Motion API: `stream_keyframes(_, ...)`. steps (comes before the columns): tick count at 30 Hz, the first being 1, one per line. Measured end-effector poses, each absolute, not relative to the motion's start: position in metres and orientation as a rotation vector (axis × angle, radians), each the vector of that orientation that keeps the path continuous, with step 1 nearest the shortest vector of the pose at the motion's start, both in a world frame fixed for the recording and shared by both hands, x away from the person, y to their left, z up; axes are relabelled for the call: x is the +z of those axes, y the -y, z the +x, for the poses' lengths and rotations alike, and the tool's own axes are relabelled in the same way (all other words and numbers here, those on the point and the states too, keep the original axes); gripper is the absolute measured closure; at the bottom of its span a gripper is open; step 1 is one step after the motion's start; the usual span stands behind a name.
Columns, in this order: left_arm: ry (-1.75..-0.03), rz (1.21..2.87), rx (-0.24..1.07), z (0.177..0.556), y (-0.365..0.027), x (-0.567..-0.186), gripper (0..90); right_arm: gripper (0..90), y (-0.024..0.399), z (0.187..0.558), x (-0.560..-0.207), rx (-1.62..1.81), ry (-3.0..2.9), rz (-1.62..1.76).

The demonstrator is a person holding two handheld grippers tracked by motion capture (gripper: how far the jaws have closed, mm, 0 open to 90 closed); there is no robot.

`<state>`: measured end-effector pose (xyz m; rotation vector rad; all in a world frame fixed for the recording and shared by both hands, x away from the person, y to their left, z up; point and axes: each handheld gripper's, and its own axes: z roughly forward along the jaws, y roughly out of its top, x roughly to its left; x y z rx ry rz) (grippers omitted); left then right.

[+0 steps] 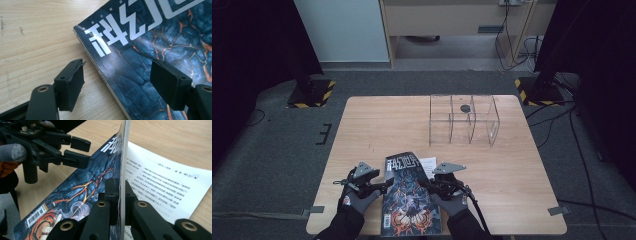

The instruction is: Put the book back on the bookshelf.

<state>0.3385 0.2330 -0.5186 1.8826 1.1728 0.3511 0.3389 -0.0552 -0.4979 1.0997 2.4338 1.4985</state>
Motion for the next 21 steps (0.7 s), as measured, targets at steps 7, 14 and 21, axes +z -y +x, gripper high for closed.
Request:
stream_keyframes(7,-1.163,1.86,0.333,0.337,-0.234,-0.516,24.9,87.6,0.056,0.334,-0.489,1.551,-2.381,1.041)
stream_keyframes(14,-1.14,1.848,0.316,0.336,-0.233,-0.514,24.2,87.7,0.057,0.332,-0.48,1.567,-2.357,0.998)
stream_keyframes(21,-1.118,1.829,0.286,0.336,-0.231,-0.512,23.2,87.7,0.059,0.33,-0.47,1.581,-2.325,0.949)
